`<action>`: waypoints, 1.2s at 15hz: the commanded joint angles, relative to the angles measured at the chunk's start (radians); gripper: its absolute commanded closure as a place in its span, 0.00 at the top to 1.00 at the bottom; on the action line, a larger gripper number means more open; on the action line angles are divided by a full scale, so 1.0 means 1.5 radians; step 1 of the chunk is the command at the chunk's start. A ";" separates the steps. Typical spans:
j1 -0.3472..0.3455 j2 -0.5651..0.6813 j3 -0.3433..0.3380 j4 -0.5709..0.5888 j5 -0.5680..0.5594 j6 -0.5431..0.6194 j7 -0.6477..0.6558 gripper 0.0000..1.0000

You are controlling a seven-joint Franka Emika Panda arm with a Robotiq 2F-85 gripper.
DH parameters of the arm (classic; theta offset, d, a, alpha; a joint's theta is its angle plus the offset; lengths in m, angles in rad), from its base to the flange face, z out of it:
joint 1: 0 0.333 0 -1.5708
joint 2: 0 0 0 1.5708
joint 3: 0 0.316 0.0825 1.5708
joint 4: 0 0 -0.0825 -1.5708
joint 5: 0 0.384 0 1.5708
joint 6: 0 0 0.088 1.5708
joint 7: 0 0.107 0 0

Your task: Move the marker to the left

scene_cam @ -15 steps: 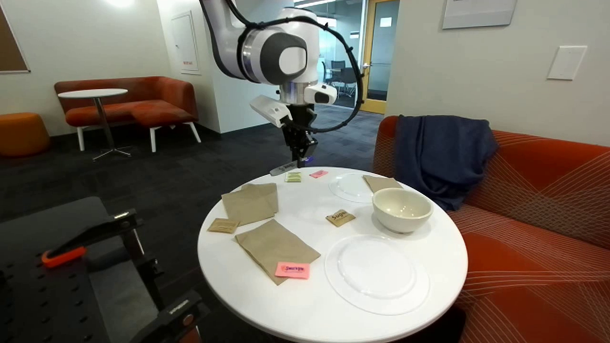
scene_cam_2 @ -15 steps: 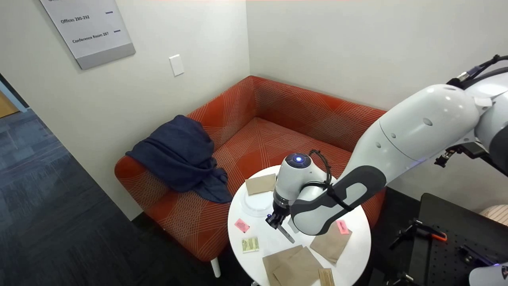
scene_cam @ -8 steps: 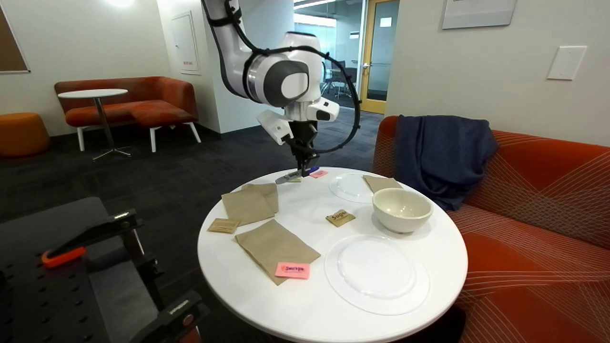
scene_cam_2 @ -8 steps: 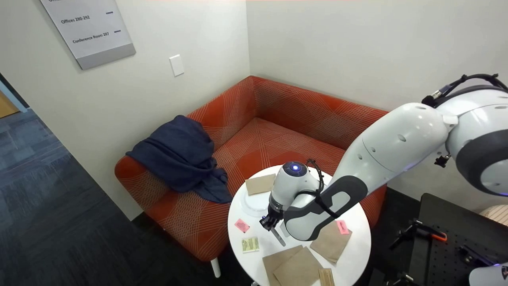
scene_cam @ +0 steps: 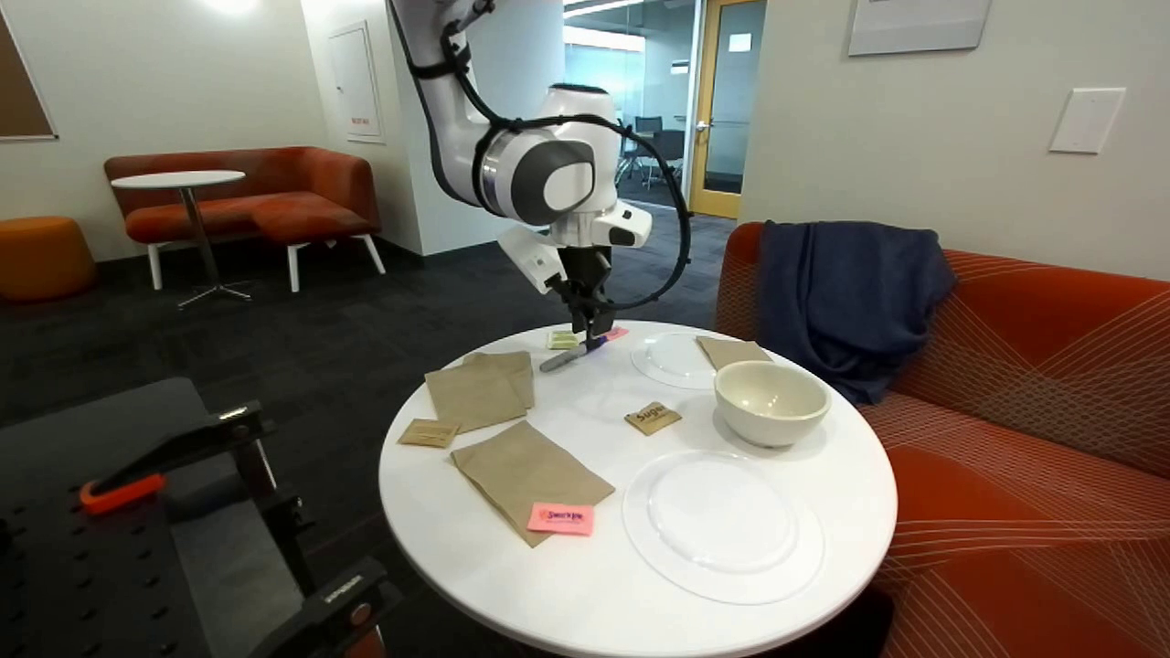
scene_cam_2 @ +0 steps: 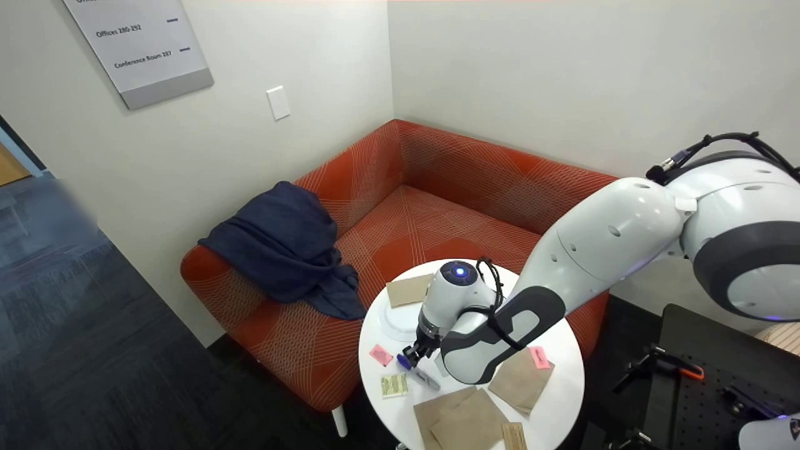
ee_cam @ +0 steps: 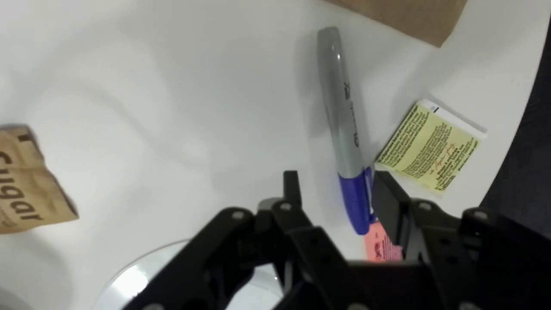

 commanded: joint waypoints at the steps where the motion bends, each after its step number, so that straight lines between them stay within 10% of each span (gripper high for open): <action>1: 0.006 -0.011 0.005 -0.002 0.011 0.007 0.002 0.80; 5: 0.022 -0.073 0.002 -0.062 0.004 0.020 -0.003 1.00; 18: 0.064 -0.369 -0.040 -0.331 -0.039 -0.001 0.009 1.00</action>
